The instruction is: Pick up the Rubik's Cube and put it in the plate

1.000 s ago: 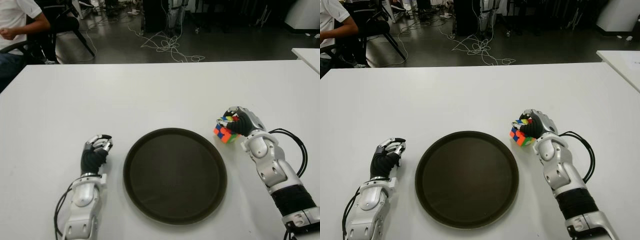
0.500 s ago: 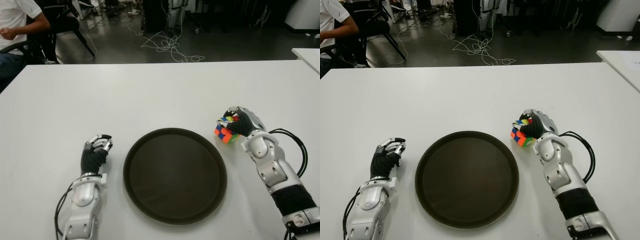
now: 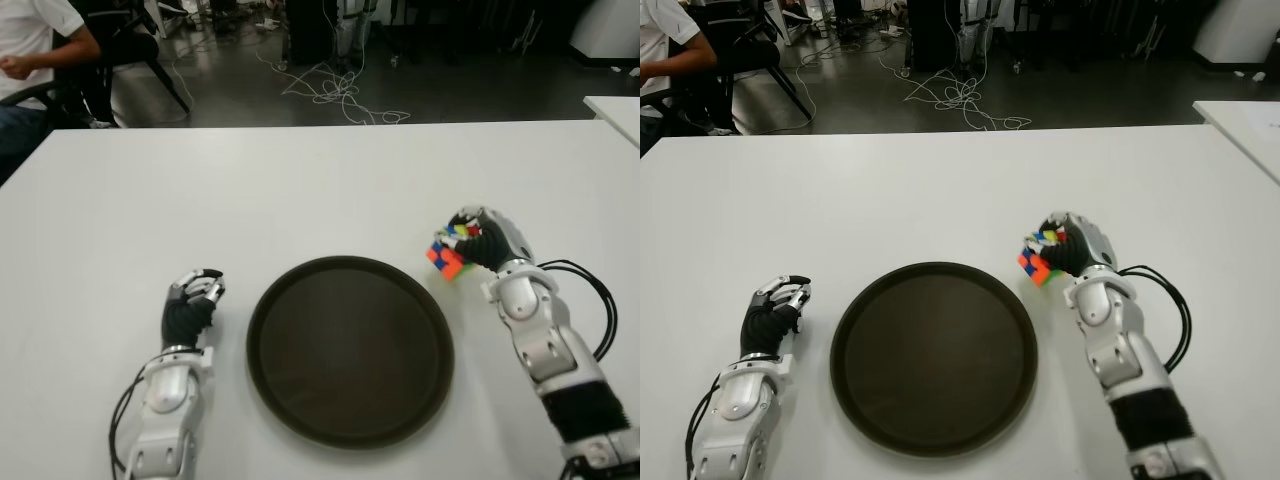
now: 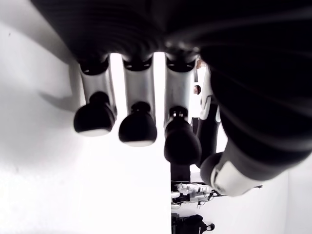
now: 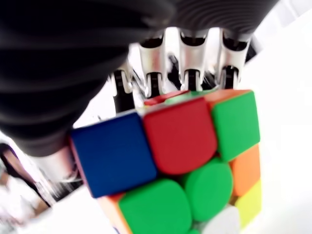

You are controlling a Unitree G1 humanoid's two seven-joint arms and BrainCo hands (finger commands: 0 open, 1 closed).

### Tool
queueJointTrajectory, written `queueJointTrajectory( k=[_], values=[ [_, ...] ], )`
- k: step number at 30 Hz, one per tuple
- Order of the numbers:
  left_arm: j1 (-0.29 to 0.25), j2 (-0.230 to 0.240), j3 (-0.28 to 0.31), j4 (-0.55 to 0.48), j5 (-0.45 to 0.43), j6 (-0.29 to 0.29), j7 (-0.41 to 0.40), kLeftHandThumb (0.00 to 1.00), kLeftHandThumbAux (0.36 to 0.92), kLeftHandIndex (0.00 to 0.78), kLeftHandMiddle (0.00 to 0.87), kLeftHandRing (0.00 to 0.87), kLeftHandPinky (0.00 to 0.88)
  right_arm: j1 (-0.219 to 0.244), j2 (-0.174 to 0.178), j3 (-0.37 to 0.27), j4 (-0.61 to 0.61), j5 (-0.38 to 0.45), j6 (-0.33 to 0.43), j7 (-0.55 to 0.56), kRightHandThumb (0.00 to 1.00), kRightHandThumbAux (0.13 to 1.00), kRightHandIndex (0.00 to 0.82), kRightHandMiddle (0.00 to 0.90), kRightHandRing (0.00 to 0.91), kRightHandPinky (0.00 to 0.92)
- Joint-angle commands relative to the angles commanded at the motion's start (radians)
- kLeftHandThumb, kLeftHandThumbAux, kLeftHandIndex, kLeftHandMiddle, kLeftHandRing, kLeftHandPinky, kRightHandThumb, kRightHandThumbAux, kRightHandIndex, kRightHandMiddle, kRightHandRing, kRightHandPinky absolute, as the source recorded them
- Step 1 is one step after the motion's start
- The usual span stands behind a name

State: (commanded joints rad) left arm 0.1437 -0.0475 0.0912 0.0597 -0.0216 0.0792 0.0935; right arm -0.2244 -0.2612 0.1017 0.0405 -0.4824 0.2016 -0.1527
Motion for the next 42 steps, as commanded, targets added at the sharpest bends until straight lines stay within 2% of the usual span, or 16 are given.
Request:
queueJointTrajectory(
  k=[7,14,19,23,30,34,42],
  values=[
    [-0.003,-0.001,0.000,0.005,-0.002,-0.007,0.001,0.711,0.704,0.444,0.820,0.828,0.823,0.005,0.039,-0.031,-0.063,0.020,-0.077,-0.060,0.691,0.726,0.437,0.776,0.789,0.787],
    [-0.007,-0.002,0.006,0.014,-0.008,-0.008,0.001,0.711,0.704,0.444,0.820,0.826,0.816,0.028,0.079,-0.040,-0.126,0.033,-0.152,-0.104,0.693,0.725,0.438,0.784,0.800,0.794],
    [-0.007,-0.002,0.005,0.011,-0.008,-0.002,0.002,0.711,0.705,0.443,0.817,0.821,0.812,0.034,0.101,-0.044,-0.140,0.040,-0.182,-0.116,0.693,0.725,0.438,0.783,0.801,0.796],
    [-0.006,-0.009,0.008,0.001,-0.009,0.014,0.013,0.711,0.704,0.443,0.821,0.828,0.831,0.040,0.138,-0.041,-0.159,0.049,-0.203,-0.132,0.695,0.724,0.439,0.785,0.800,0.795],
    [-0.006,-0.004,0.005,0.005,0.001,-0.004,0.011,0.712,0.703,0.444,0.819,0.832,0.829,0.056,0.179,-0.025,-0.178,0.045,-0.246,-0.148,0.696,0.723,0.439,0.777,0.794,0.791],
    [-0.007,0.002,0.002,0.003,0.003,0.005,0.005,0.712,0.704,0.444,0.816,0.826,0.818,0.082,0.209,0.006,-0.212,0.035,-0.276,-0.154,0.698,0.721,0.439,0.789,0.804,0.802],
    [-0.003,-0.008,0.000,-0.011,0.007,0.021,0.022,0.712,0.704,0.444,0.816,0.828,0.825,0.099,0.230,0.060,-0.190,0.037,-0.344,-0.135,0.699,0.720,0.440,0.802,0.817,0.821]
  ],
)
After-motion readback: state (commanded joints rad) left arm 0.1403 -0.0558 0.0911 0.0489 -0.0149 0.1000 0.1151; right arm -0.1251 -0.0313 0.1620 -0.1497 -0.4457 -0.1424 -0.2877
